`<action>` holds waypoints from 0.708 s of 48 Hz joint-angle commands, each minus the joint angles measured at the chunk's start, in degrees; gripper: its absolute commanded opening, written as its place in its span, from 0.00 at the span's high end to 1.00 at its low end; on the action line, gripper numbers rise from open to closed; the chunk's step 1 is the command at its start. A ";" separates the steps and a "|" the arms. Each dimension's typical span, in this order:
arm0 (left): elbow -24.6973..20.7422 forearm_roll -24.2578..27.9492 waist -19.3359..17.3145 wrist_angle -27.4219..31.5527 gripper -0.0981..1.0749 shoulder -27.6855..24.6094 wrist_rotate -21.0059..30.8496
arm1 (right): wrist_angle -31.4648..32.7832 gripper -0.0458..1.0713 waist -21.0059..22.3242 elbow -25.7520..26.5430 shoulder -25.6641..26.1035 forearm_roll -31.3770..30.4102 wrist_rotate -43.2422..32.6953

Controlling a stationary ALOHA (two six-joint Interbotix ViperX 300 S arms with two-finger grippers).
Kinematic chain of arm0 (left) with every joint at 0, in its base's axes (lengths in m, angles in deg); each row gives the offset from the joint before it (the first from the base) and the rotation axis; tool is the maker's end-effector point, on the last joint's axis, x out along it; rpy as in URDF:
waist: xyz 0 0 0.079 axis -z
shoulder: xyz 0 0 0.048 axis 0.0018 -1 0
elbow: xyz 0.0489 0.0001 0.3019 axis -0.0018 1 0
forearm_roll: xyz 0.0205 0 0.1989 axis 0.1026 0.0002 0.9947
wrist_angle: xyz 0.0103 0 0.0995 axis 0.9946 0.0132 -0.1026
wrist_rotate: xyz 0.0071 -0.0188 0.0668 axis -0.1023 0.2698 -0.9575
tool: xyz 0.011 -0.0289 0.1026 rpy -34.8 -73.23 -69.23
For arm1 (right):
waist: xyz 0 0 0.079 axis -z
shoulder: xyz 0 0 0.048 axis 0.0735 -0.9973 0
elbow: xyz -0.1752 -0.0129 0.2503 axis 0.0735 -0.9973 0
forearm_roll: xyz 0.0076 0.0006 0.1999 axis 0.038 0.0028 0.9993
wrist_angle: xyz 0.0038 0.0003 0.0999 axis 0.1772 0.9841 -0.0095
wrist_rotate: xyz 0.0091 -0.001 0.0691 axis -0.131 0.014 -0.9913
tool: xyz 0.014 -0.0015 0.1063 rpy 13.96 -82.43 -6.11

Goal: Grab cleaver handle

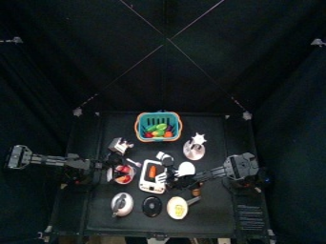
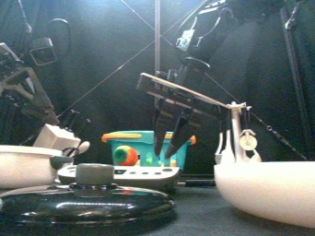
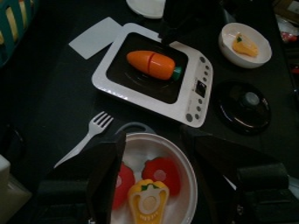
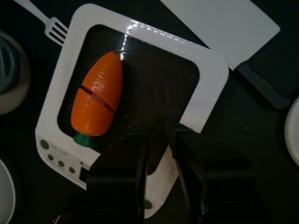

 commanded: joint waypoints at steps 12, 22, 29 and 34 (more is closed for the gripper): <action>-1.58 -0.26 -0.18 -0.26 0.16 0.09 -0.09 | 1.76 0.39 -0.44 -6.50 11.25 -2.90 3.52; -2.29 -0.35 -0.97 -0.62 0.16 0.18 0.00 | 1.32 0.39 -0.26 -11.87 15.73 -3.96 12.92; -2.81 -0.18 -2.20 -1.67 0.16 0.09 -0.09 | -0.53 0.39 -0.09 -15.56 16.52 -4.75 19.60; -2.81 -0.18 -3.60 -2.81 0.16 0.09 -0.09 | -4.04 0.39 0.53 -17.75 16.52 -5.98 24.43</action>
